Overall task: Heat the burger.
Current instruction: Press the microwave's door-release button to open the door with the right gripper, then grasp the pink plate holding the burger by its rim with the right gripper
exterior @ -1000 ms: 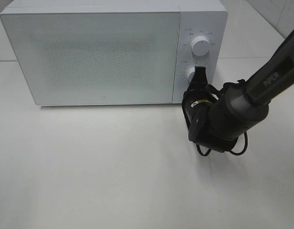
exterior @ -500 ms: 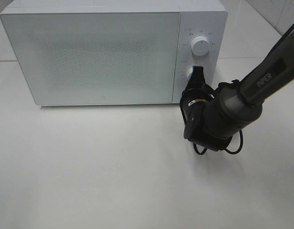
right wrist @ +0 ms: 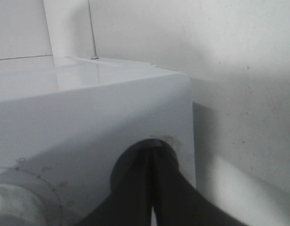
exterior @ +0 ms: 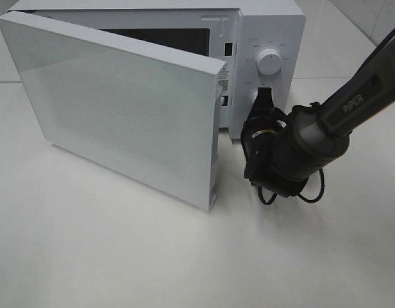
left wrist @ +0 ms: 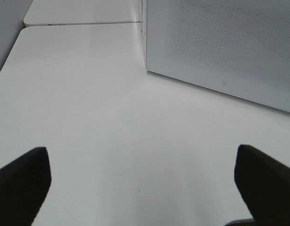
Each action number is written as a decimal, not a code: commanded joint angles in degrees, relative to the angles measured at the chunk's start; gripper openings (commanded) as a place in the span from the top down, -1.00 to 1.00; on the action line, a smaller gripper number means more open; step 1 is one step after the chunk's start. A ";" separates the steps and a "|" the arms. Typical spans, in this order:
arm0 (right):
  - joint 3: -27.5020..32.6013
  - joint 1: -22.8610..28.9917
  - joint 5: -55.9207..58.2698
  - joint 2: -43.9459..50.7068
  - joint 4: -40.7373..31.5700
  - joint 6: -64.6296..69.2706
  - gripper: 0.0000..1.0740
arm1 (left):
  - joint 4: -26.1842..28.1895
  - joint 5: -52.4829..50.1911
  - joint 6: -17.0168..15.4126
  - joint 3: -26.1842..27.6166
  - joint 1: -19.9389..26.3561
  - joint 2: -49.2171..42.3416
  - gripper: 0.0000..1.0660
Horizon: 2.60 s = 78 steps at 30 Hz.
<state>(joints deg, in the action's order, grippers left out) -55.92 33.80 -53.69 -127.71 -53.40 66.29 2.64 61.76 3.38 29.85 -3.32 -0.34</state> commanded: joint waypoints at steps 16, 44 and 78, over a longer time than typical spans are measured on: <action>2.29 -1.83 -4.70 3.32 6.76 -0.92 1.00 | 0.46 -0.52 -0.11 -0.11 0.11 -0.97 -0.83; 24.18 4.98 13.58 24.29 13.64 -14.90 1.00 | 0.46 -0.52 -0.11 -0.11 0.11 -0.97 -0.83; 5.56 4.87 93.51 36.44 48.19 -87.26 0.95 | 0.46 -0.52 -0.11 -0.11 0.11 -0.97 -0.83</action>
<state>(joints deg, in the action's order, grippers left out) -47.21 38.50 30.77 -91.73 -10.31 -14.67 2.69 61.76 3.38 29.85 -3.32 -0.34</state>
